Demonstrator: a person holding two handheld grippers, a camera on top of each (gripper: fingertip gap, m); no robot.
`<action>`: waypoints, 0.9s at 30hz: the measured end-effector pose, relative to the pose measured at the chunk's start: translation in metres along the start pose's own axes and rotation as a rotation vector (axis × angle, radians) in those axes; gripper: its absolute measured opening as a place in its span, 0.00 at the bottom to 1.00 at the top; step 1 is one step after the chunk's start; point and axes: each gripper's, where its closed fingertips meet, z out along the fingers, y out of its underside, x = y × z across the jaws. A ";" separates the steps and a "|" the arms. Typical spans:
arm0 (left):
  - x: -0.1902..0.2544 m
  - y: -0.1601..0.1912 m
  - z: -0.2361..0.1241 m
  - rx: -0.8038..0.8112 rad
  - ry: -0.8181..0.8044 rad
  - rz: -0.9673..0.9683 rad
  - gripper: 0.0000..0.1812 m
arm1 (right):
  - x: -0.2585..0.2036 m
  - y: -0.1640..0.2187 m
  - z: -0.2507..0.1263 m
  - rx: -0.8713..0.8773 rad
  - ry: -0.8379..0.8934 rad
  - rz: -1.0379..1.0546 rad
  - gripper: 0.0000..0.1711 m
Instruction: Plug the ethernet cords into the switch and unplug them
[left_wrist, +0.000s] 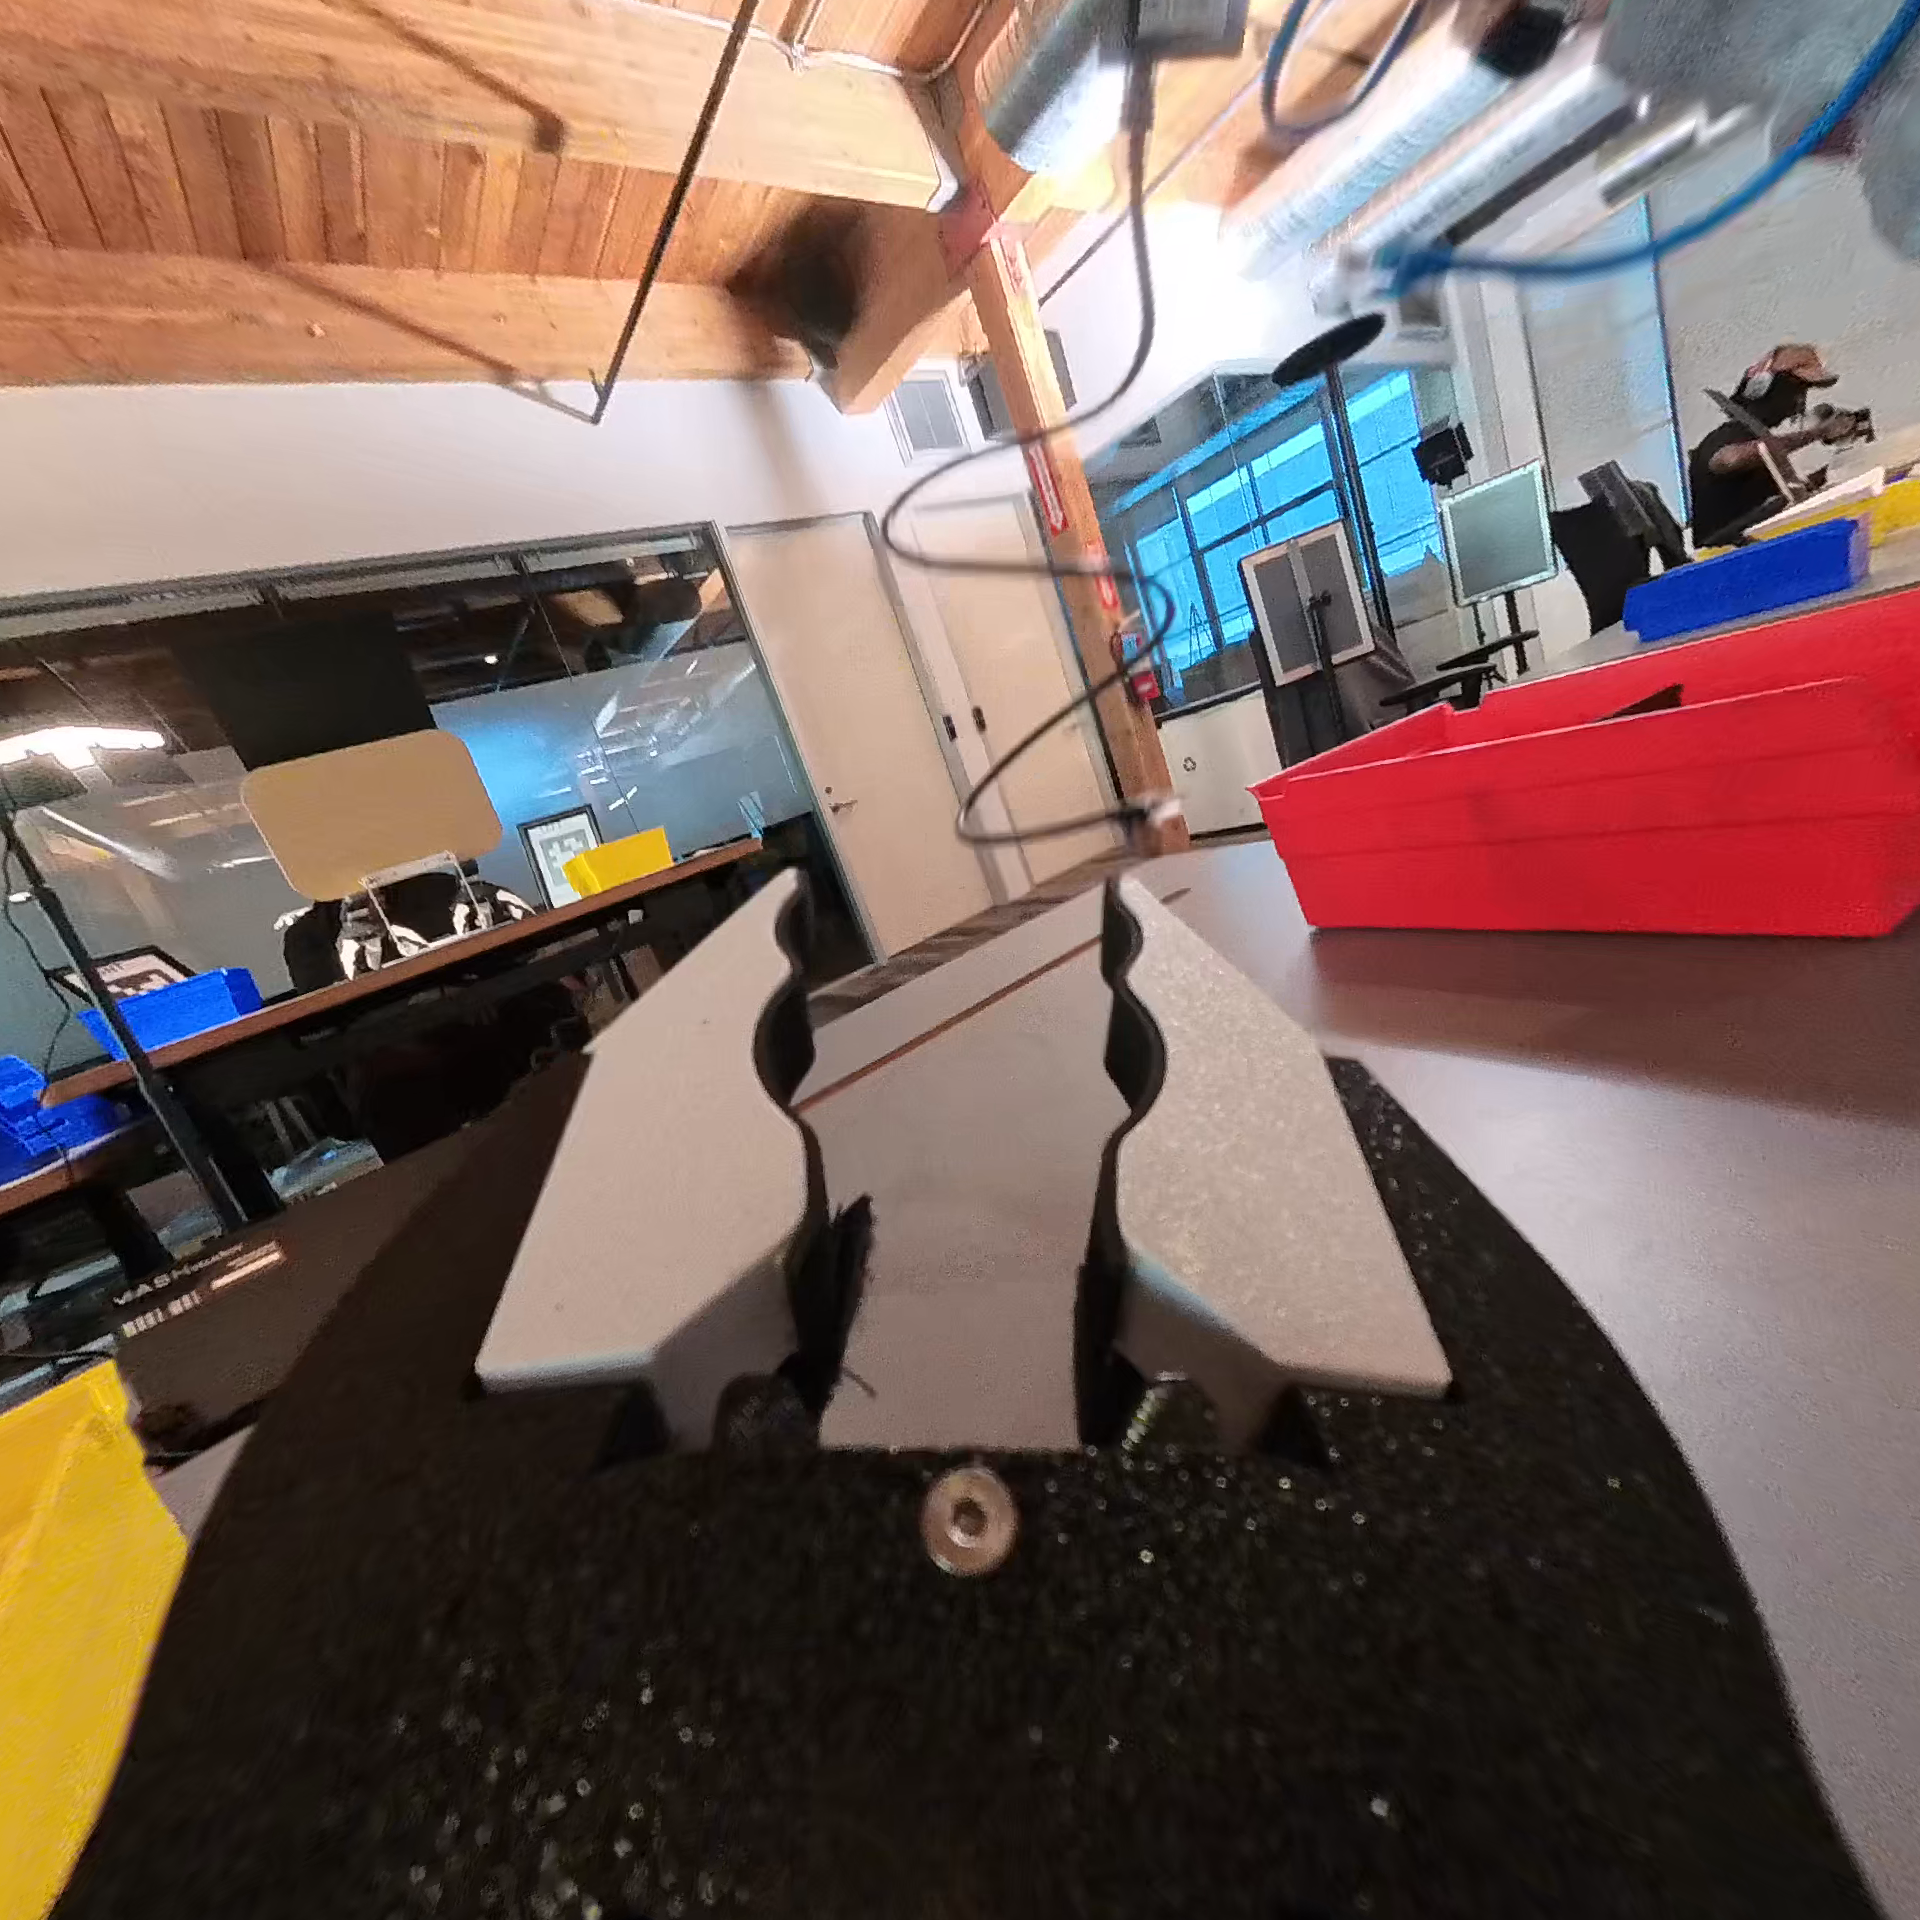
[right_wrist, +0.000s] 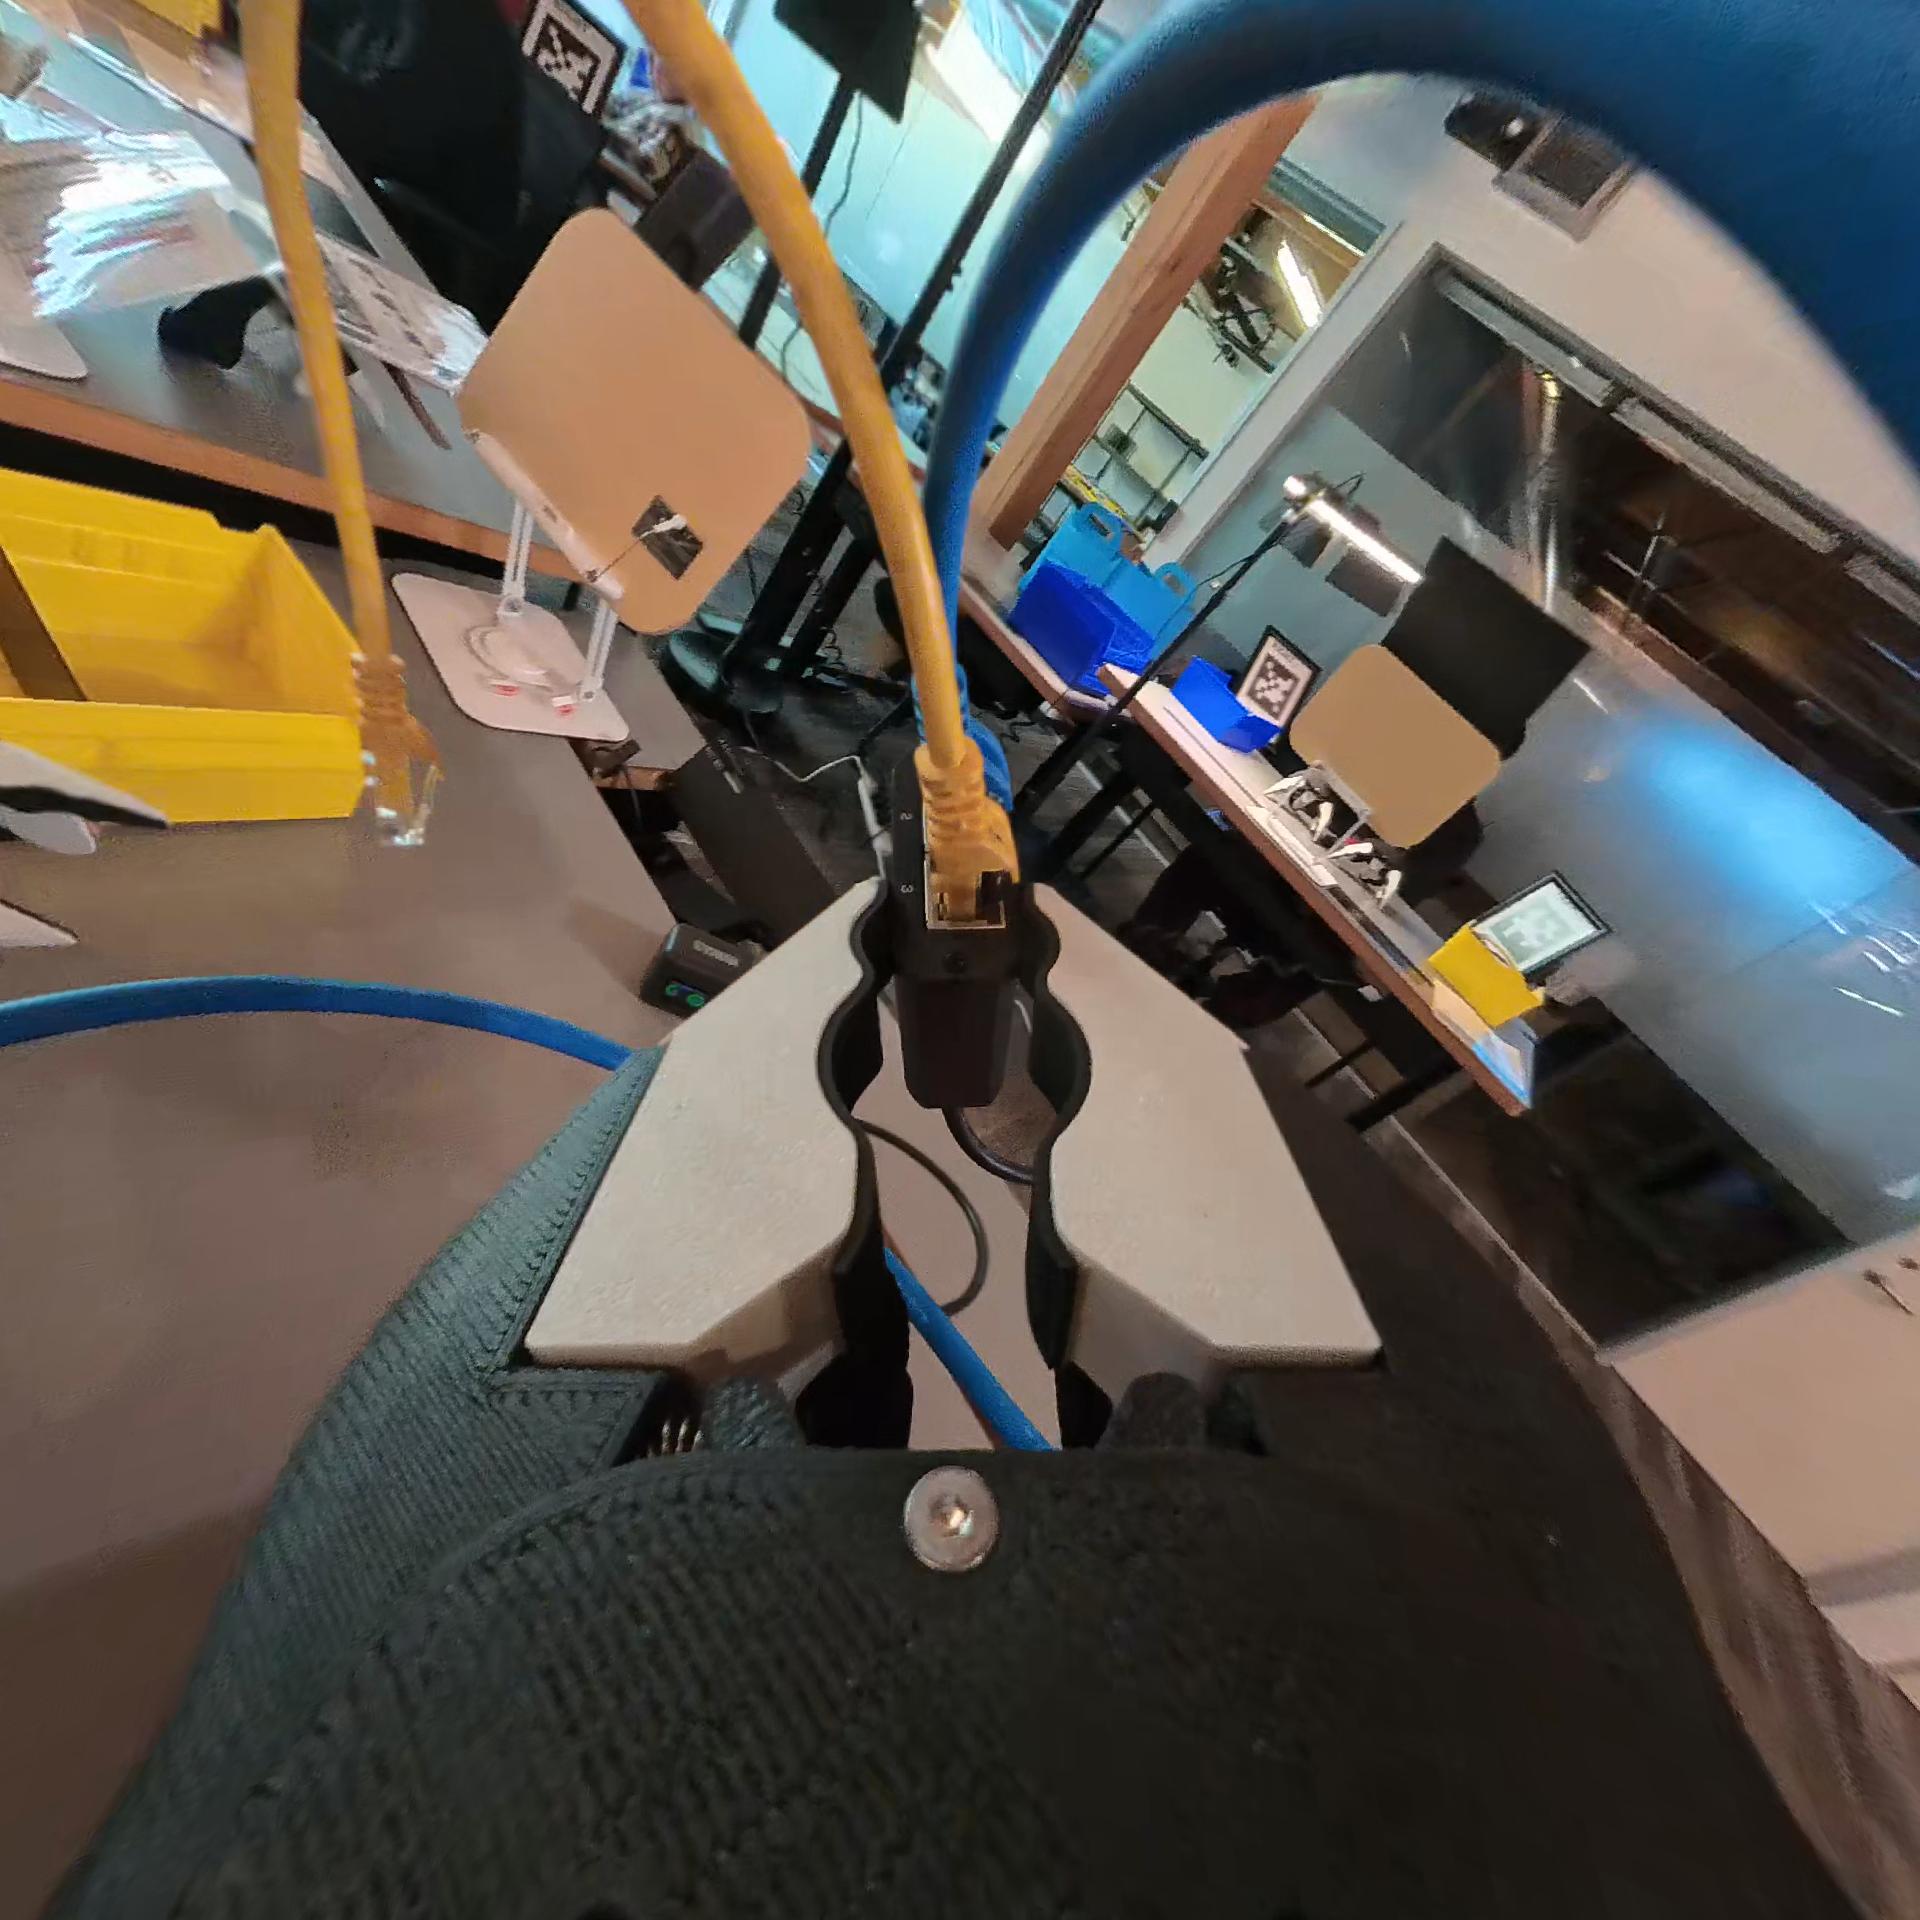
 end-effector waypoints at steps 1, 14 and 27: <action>0.001 0.003 0.001 -0.013 0.005 0.002 0.30 | 0.010 -0.005 -0.009 0.000 0.006 0.000 0.13; 0.006 0.024 0.007 -0.100 0.023 0.012 0.29 | 0.102 0.024 -0.117 -0.225 -0.090 0.108 0.13; 0.015 0.040 0.011 -0.167 0.056 0.051 0.28 | 0.093 0.186 -0.092 -0.596 -0.221 0.336 0.13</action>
